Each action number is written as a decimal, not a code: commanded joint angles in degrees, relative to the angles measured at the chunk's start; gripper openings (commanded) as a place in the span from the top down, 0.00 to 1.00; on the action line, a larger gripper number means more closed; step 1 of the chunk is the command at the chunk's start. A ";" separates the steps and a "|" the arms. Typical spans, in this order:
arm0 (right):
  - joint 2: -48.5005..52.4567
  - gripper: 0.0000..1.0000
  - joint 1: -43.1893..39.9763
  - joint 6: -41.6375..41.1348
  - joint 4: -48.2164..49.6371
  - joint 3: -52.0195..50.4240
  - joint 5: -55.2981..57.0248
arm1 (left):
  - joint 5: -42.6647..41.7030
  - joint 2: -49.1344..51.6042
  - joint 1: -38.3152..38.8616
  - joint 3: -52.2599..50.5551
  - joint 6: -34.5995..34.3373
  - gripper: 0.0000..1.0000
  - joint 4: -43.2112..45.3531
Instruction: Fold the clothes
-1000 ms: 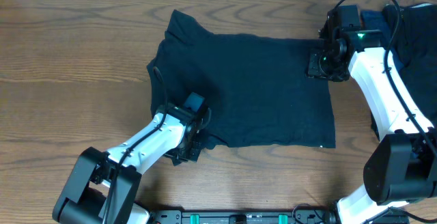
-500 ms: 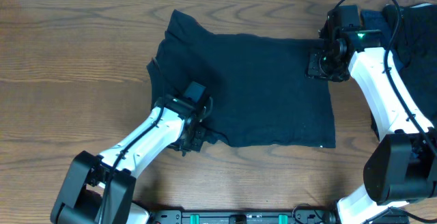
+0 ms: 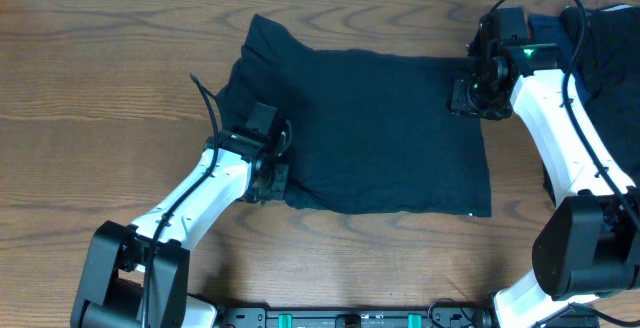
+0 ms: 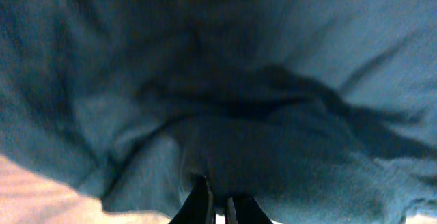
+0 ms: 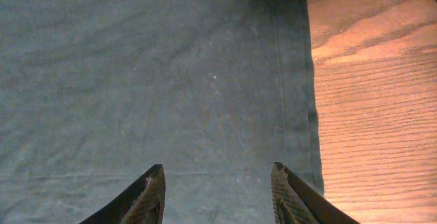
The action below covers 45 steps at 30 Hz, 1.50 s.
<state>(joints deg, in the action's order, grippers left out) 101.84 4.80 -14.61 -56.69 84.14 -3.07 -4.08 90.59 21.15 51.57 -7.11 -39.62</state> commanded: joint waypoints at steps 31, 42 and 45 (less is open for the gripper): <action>0.44 0.51 0.52 0.55 -0.92 -0.31 -0.37 | 0.72 -3.48 -0.85 4.09 4.85 0.32 16.61; 0.44 0.50 0.52 0.52 -0.20 -0.31 -0.37 | 0.66 -13.49 -0.87 6.25 -1.46 0.45 -7.96; 0.44 0.50 0.52 0.52 0.61 -0.31 -0.37 | 0.48 -12.44 -0.87 4.39 -1.97 0.51 -9.62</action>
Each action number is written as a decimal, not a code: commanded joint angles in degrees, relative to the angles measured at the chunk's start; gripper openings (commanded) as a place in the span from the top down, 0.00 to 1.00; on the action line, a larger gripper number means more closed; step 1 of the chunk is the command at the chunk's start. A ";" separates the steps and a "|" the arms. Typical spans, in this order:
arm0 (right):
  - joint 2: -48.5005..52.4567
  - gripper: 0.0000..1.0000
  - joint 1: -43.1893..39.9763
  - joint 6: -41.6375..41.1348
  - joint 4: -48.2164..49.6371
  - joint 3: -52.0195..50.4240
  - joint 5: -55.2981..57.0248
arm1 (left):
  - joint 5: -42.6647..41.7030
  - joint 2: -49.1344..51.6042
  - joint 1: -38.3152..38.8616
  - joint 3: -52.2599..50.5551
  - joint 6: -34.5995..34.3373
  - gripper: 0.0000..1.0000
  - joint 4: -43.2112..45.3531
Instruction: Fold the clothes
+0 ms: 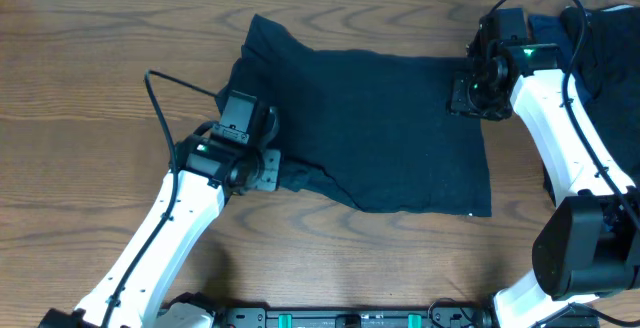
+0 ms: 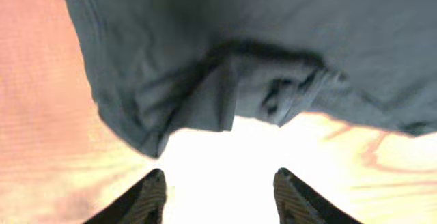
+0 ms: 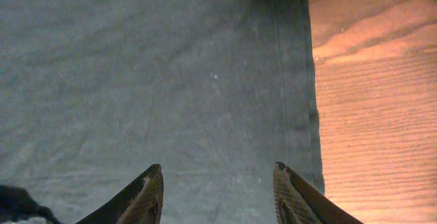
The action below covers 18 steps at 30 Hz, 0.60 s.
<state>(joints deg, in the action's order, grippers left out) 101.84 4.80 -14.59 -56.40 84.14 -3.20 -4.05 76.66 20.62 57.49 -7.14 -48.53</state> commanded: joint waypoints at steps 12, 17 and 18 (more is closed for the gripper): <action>0.44 0.49 0.52 0.52 0.00 -0.31 -0.24 | -0.44 11.41 -0.35 -3.82 -1.95 0.67 4.28; 0.44 0.49 0.52 0.50 0.17 -0.31 -0.24 | -0.37 14.27 -0.37 -3.80 -1.92 0.71 8.63; 0.44 0.49 0.52 0.50 0.13 -0.31 -0.24 | -0.37 14.25 -0.37 -3.74 -1.95 0.71 9.79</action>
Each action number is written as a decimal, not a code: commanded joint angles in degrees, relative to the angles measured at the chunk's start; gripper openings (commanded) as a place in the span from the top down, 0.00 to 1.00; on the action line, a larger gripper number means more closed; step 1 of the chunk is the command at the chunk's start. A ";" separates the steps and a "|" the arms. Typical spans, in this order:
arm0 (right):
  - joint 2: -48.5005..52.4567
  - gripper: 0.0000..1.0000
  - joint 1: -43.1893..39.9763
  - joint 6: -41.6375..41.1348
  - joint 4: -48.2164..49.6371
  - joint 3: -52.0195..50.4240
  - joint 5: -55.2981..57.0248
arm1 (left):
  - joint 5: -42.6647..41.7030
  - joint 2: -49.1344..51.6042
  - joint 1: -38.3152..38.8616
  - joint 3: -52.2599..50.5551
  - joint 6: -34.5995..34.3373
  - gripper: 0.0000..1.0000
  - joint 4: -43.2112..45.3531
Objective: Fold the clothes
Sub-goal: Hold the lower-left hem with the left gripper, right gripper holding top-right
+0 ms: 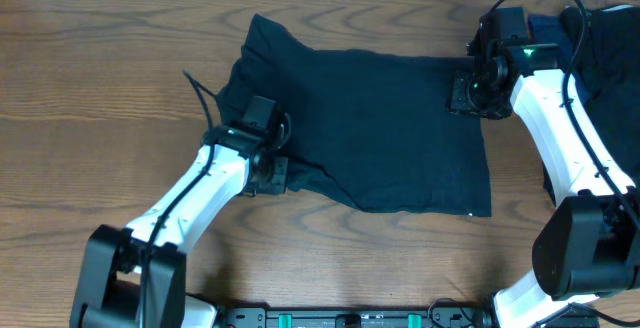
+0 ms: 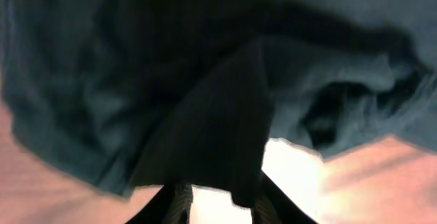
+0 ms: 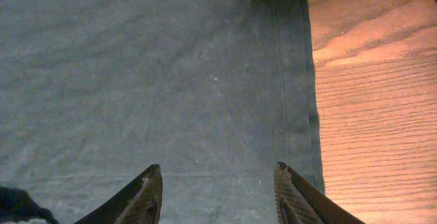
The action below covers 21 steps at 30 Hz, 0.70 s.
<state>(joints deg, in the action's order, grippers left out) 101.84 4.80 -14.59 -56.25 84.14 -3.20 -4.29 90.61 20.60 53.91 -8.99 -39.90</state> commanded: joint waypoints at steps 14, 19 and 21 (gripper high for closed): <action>0.44 0.48 0.52 0.50 -0.94 -0.31 -0.26 | 5.01 0.04 -2.69 0.37 -0.09 0.64 2.95; 0.44 0.48 0.52 0.50 -0.92 -0.31 -0.26 | 5.03 0.04 -2.93 0.37 -0.07 0.64 2.64; 0.44 0.48 0.52 0.50 -0.96 -0.31 -0.26 | 5.03 0.04 -2.91 0.31 -0.07 0.64 2.64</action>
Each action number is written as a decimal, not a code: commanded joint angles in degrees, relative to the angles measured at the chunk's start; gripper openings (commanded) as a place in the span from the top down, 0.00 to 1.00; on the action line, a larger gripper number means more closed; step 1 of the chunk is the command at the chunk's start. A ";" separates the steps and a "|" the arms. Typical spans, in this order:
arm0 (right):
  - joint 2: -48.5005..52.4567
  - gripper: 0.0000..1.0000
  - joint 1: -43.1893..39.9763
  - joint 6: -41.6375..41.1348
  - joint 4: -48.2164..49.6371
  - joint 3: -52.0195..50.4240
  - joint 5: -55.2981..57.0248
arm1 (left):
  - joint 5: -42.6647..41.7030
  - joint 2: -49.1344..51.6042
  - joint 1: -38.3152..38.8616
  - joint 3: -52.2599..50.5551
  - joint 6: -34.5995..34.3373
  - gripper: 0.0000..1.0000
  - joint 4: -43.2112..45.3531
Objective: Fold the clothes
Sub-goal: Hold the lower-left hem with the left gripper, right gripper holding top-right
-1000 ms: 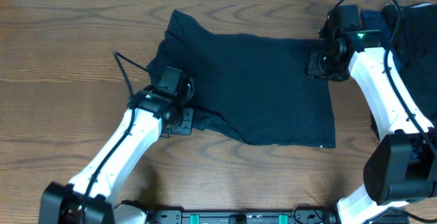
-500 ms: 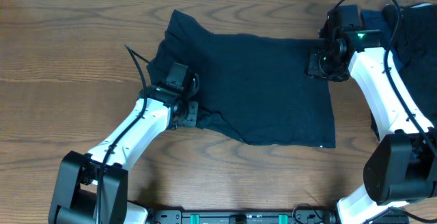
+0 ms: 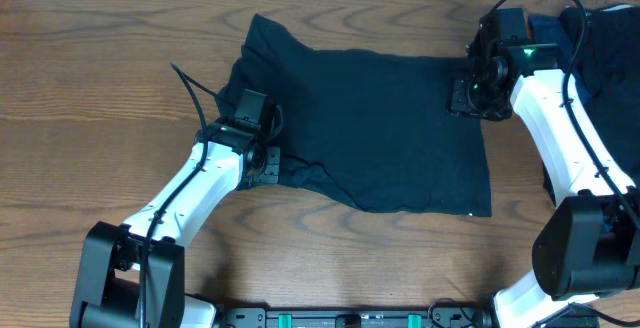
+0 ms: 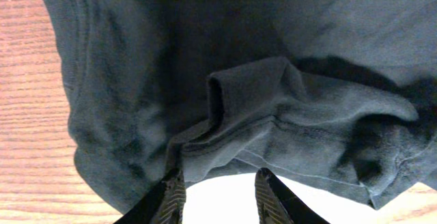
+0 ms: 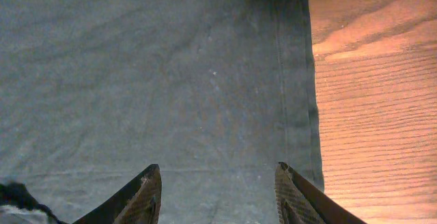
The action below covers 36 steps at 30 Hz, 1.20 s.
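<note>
A dark navy shirt (image 3: 370,118) lies spread on the wooden table. Its lower-left corner is bunched into a rumpled fold (image 4: 273,115). My left gripper (image 3: 262,166) stands open at that corner; in the left wrist view its fingertips (image 4: 172,195) sit just below the fold's edge, with nothing between them. At the shirt's upper-right edge, my right gripper (image 3: 468,96) hovers open over flat cloth (image 5: 171,80), close to the hemmed side edge (image 5: 304,80).
A second heap of dark clothes (image 3: 605,38) lies at the table's far right, beside the right arm. Bare wood (image 3: 100,88) surrounds the shirt on the left and front. The left arm's cable loops up near the shirt's left edge.
My left gripper has shifted slightly up and to the left. The fold of cloth that filled the view over its fingers now lies just ahead of them. The right gripper has not moved.
First my left gripper was shut on the shirt's lower-left corner, which lay spread out. Then it was open and higher, with that corner bunched inward. Later it sat low against the bunched fold, and now stands open just before it. The right gripper stayed open throughout.
</note>
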<state>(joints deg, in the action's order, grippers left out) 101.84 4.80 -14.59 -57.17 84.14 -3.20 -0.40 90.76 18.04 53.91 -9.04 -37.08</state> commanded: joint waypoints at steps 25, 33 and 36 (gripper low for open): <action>0.44 0.47 0.52 0.50 -0.02 -0.31 -0.26 | 4.52 0.02 -0.35 -2.82 -0.04 0.63 4.70; 0.44 0.48 0.52 0.50 0.17 -0.31 -0.26 | 4.07 2.58 -0.37 -2.99 -0.28 0.63 4.87; 0.44 0.47 0.52 0.50 0.17 -0.31 -0.26 | 4.07 3.63 -0.35 -2.99 -0.28 0.63 5.55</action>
<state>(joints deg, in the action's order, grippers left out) 101.84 4.80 -14.59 -57.12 84.14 -3.20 3.03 93.17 18.04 51.77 -9.08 -31.92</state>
